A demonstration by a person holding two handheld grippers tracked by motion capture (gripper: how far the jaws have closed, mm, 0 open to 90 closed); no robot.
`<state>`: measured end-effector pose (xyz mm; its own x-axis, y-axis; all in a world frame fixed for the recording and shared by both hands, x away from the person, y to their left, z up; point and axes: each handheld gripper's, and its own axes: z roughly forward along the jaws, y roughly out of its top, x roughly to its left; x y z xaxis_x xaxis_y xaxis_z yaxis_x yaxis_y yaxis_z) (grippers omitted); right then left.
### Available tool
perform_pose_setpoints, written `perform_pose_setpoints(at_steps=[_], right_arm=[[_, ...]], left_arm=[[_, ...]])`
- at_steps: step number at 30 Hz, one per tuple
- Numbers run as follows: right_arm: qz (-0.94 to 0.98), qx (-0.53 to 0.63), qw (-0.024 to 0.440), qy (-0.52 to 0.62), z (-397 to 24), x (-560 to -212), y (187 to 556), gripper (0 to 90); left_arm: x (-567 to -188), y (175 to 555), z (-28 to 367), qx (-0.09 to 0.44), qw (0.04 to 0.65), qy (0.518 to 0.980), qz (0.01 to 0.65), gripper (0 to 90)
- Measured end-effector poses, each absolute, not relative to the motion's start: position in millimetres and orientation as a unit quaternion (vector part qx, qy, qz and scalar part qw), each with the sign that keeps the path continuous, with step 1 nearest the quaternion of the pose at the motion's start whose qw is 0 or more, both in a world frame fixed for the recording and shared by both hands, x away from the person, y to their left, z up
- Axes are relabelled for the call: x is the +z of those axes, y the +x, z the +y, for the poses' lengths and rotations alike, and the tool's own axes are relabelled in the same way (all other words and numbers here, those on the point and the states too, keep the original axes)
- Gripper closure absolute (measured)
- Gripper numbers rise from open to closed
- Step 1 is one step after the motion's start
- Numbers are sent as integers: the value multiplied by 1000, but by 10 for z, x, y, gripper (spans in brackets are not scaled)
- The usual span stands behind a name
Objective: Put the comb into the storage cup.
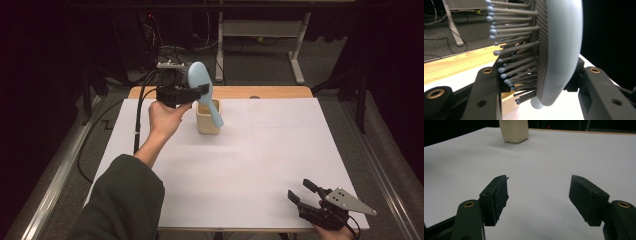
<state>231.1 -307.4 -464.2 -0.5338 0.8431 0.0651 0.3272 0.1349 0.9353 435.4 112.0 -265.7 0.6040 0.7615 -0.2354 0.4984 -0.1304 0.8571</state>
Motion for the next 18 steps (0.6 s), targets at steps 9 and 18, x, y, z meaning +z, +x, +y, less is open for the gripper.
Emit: perform_pose_setpoints(at_steps=[9,18], right_arm=[[710,513,251,412,-3076,-4643,2312,322],[711,512,251,411,-3074,-4644,2316,323]], left_arm=[[-2603,4471,1174,138,511,725,441,535],[-2591,4567,1254,151,510,712,458,535]])
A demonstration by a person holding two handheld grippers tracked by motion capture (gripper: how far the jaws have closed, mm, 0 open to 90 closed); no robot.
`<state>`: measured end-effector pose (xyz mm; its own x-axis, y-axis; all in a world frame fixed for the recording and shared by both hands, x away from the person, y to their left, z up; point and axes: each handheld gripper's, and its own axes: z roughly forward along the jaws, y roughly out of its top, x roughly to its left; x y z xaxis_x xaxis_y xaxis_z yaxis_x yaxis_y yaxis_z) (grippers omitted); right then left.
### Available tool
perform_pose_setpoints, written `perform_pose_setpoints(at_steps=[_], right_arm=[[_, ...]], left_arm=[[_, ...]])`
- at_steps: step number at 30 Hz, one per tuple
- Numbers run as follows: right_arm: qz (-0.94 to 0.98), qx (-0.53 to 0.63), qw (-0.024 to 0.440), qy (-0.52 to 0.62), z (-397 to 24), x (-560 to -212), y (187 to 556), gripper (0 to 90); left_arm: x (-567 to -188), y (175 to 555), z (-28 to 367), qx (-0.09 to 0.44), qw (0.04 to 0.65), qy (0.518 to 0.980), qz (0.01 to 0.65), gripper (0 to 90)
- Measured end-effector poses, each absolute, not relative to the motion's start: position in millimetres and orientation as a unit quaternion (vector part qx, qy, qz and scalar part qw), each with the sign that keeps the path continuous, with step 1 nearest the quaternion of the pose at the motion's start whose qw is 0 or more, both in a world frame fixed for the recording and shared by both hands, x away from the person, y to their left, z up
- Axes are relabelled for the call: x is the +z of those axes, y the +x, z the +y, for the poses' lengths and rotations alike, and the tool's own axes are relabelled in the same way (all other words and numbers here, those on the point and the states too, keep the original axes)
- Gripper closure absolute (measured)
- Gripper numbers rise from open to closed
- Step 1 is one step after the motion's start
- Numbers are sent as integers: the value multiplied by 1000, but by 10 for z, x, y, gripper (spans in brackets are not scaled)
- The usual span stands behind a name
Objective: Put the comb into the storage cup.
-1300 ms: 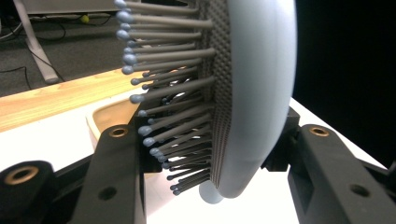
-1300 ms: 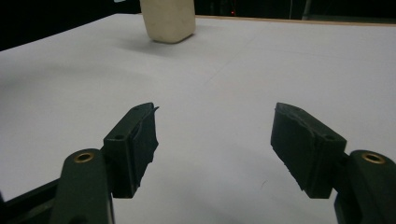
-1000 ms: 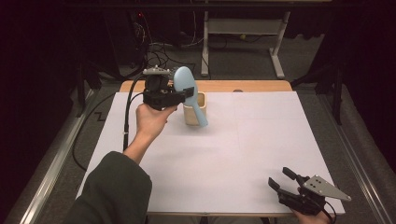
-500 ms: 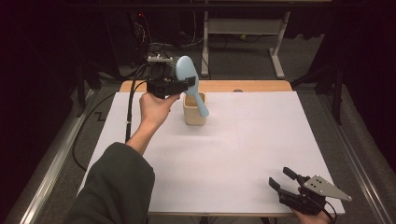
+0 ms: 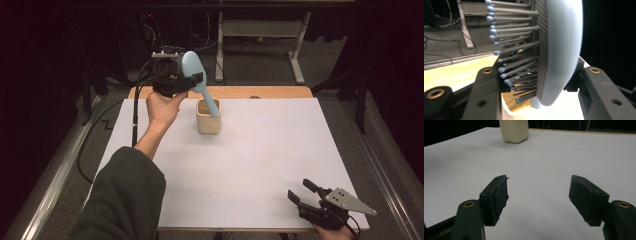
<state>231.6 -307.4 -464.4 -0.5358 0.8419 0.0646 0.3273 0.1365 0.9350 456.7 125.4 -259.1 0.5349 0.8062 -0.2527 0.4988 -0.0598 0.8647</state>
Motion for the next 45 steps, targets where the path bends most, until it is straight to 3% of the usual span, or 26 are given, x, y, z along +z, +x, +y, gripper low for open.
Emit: perform_pose_setpoints(at_steps=[45], right_arm=[[713,513,253,406,-3059,-4644,2314,324]], left_arm=[[-2955,4857,1177,163,471,713,493,532]])
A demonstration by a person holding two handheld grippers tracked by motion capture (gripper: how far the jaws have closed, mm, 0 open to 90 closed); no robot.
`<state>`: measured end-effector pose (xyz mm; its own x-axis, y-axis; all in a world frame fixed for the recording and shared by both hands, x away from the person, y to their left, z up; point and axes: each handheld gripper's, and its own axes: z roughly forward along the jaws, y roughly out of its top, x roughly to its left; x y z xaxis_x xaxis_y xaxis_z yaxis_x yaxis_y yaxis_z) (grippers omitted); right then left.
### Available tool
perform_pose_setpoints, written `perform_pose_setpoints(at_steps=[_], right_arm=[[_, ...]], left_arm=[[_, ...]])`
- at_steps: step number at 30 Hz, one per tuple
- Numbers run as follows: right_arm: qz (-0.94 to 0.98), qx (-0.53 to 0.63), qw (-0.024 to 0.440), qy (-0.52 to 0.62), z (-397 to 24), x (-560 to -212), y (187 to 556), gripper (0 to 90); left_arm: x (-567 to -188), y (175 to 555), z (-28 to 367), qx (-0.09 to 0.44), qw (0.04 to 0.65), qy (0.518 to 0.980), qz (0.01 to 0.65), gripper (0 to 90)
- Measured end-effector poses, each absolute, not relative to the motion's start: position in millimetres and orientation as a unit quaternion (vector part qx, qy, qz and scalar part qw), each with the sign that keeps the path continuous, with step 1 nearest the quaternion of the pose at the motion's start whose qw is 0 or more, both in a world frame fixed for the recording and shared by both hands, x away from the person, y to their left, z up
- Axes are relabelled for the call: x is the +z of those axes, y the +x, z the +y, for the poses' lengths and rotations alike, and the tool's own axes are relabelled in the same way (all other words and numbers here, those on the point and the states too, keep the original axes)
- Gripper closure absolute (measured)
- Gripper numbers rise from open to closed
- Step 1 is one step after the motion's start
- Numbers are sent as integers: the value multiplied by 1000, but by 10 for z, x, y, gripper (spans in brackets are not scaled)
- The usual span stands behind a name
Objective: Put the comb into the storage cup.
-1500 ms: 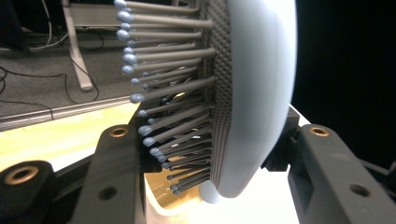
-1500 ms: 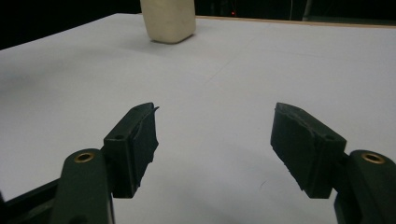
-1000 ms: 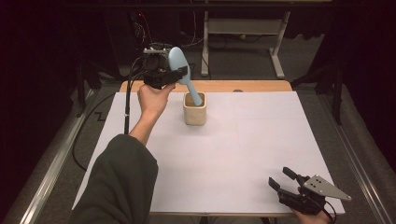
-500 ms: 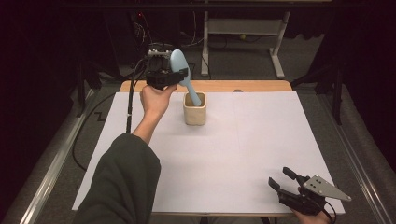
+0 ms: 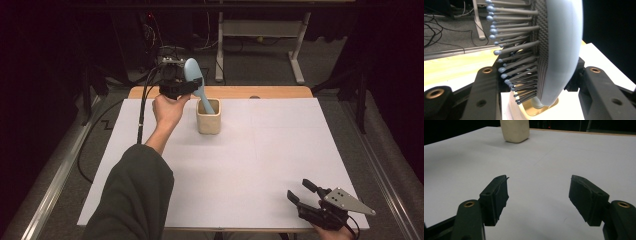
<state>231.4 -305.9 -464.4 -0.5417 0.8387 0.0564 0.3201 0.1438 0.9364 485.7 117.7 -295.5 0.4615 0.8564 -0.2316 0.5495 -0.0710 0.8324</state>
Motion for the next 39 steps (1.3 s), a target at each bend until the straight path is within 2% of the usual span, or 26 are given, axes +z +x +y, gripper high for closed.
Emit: perform_pose_setpoints(at_steps=[39], right_arm=[[713,514,254,404,-3065,-4637,2302,324]], left_arm=[[-3260,4907,988,144,445,735,490,524]])
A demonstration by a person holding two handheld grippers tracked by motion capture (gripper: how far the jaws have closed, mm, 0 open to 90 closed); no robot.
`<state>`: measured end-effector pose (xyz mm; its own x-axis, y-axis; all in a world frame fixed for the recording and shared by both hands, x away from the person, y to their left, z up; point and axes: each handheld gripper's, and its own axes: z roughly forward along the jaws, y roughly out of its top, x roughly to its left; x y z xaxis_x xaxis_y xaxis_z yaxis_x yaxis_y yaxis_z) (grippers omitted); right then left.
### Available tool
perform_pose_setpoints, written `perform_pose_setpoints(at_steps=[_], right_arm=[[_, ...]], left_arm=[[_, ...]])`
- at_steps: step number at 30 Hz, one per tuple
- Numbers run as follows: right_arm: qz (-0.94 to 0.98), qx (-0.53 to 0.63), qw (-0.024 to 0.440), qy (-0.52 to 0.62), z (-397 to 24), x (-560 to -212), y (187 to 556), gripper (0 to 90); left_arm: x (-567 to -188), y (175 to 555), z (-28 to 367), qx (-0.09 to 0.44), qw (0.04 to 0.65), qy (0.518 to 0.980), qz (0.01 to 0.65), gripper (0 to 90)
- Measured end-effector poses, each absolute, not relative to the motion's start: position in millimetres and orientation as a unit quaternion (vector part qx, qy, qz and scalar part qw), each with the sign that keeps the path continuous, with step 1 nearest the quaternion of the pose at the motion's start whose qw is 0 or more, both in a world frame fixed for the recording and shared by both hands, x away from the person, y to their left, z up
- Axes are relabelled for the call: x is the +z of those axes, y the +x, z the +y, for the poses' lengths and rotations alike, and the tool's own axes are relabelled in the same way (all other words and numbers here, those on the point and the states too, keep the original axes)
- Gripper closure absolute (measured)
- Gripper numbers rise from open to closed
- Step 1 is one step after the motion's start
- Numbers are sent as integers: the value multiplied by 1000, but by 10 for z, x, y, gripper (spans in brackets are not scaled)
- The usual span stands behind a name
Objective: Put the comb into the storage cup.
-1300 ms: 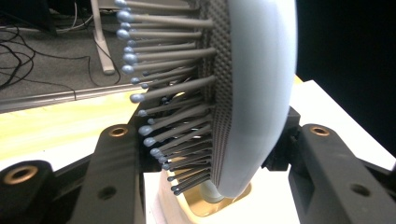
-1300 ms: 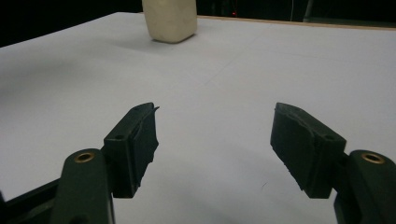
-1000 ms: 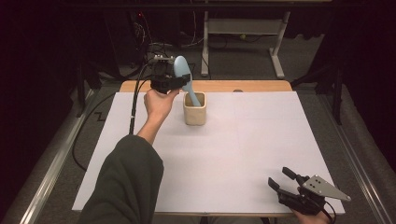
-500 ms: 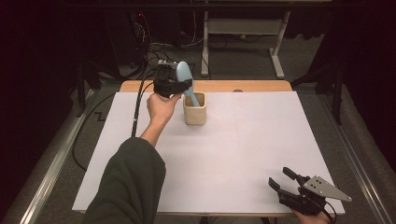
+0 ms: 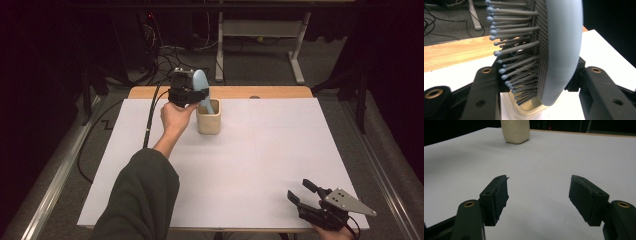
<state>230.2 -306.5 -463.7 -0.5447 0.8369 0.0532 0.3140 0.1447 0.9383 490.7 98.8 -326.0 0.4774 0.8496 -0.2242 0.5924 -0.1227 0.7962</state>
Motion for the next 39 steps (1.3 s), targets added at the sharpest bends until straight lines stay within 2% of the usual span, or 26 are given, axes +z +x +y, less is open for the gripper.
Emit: perform_pose_setpoints(at_steps=[39], right_arm=[[712,516,252,404,-3066,-4639,2308,323]], left_arm=[[-3431,4967,953,143,427,743,495,512]])
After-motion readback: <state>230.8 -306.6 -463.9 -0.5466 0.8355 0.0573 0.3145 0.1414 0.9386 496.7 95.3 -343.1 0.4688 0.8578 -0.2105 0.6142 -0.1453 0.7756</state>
